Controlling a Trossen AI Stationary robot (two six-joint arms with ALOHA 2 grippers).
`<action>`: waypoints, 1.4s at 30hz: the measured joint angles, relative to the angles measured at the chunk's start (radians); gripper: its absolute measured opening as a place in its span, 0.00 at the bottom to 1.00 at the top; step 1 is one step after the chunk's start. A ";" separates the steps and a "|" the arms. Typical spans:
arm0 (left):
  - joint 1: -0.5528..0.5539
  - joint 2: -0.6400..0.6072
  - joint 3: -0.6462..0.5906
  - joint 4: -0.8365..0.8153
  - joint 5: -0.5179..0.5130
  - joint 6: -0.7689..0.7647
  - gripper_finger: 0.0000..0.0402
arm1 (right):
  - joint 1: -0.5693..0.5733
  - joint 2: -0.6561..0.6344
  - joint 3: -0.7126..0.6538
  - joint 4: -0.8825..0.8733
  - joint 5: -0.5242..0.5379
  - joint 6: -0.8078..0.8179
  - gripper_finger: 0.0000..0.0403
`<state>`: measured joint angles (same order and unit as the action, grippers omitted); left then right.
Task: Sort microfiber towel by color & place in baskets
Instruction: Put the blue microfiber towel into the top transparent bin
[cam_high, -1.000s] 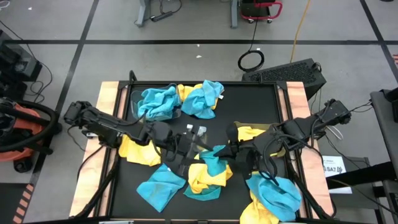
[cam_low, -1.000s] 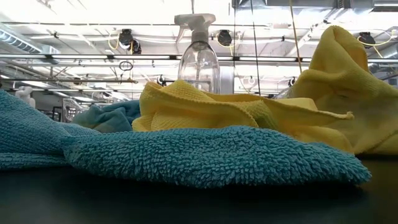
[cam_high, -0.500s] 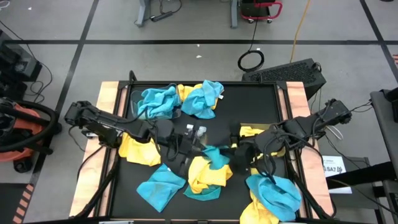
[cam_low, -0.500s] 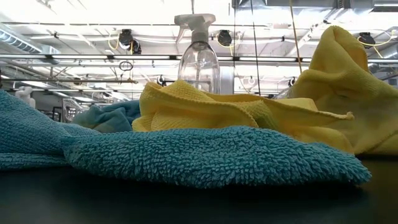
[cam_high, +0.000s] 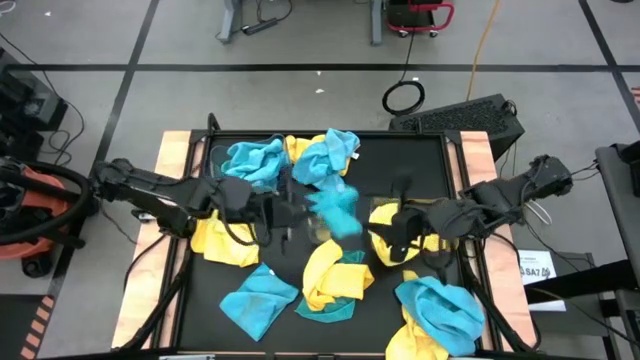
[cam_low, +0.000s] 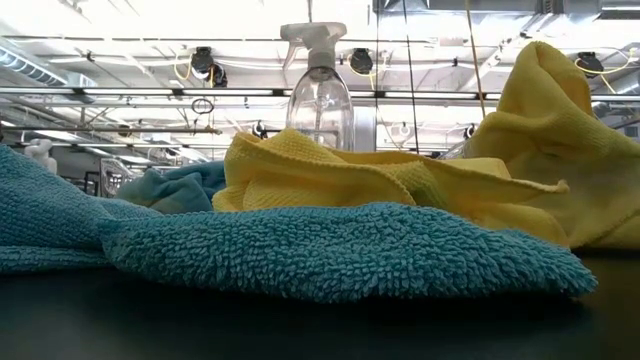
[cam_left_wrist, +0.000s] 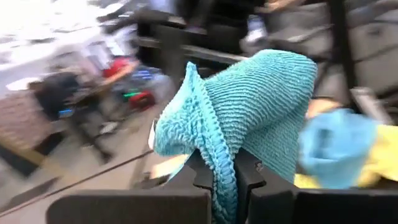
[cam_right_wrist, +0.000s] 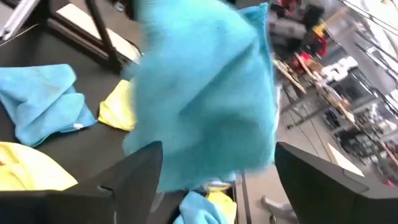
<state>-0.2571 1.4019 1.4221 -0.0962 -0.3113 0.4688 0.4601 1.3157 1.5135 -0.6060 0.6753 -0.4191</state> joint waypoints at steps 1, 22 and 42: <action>0.001 -0.014 0.007 -0.006 -0.041 0.014 0.03 | 0.001 -0.007 0.000 -0.015 0.011 0.016 0.76; 0.294 -0.145 0.003 -0.677 -0.530 -0.262 0.03 | 0.019 -0.048 0.000 -0.332 0.004 0.317 0.76; 0.747 -0.144 -0.406 -0.696 -0.250 -0.463 0.03 | 0.125 -0.048 0.000 -0.409 0.004 0.461 0.76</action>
<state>0.4894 1.2575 1.0165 -0.7923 -0.5614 0.0061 0.5853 1.2678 1.5131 -1.0153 0.6796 0.0418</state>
